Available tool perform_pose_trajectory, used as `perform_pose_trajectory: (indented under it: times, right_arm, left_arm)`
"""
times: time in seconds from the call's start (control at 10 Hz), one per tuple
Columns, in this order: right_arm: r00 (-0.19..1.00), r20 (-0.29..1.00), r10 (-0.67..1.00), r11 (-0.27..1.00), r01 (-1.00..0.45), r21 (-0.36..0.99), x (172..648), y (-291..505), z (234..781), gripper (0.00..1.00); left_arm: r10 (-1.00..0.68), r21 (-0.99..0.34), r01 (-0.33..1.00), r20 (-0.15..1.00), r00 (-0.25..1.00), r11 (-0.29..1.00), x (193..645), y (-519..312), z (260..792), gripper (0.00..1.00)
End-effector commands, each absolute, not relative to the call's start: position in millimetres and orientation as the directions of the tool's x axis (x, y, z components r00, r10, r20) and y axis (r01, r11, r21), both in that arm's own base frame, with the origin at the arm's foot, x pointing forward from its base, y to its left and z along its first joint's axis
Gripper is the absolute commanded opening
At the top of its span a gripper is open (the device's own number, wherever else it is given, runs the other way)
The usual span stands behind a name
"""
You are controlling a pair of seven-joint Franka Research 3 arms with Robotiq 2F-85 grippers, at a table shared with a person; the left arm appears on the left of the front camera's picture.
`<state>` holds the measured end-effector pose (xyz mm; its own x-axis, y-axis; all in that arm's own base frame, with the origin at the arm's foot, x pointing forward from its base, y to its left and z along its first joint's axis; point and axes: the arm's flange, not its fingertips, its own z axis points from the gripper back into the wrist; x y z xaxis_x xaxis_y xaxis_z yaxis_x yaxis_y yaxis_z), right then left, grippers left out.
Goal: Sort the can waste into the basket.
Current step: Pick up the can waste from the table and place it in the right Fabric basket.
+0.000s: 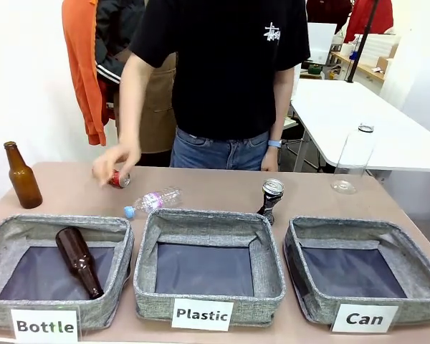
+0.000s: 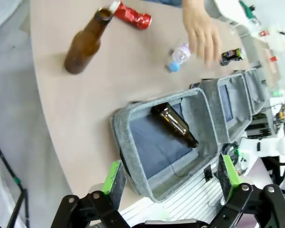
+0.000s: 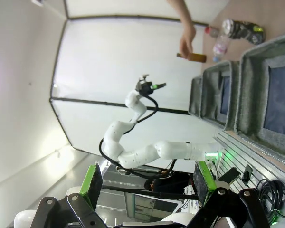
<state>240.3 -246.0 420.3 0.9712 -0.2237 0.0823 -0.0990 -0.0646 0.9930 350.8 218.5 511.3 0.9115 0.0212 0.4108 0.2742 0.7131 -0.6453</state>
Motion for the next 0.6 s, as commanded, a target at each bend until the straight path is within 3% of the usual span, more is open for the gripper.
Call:
perform_pose_trajectory:
  times: [0.0, 0.3, 0.5]
  right_arm:
    - [0.973, 0.087, -0.212, -0.066, -0.103, 0.992, 236, -248, 422, 1.00]
    - [0.973, 0.087, -0.212, -0.066, -0.103, 0.992, 236, -248, 422, 1.00]
    - [0.973, 0.087, -0.212, -0.066, -0.103, 0.992, 236, -248, 422, 1.00]
  left_arm:
    - [-0.005, -0.563, 0.285, 0.447, 0.894, 0.776, 354, 182, 531, 1.00]
    - [-0.216, -0.275, 0.353, 0.425, 0.879, 0.894, 387, 62, 572, 1.00]
    - [-0.249, -0.120, 0.317, 0.388, 0.887, 0.941, 418, -2, 585, 1.00]
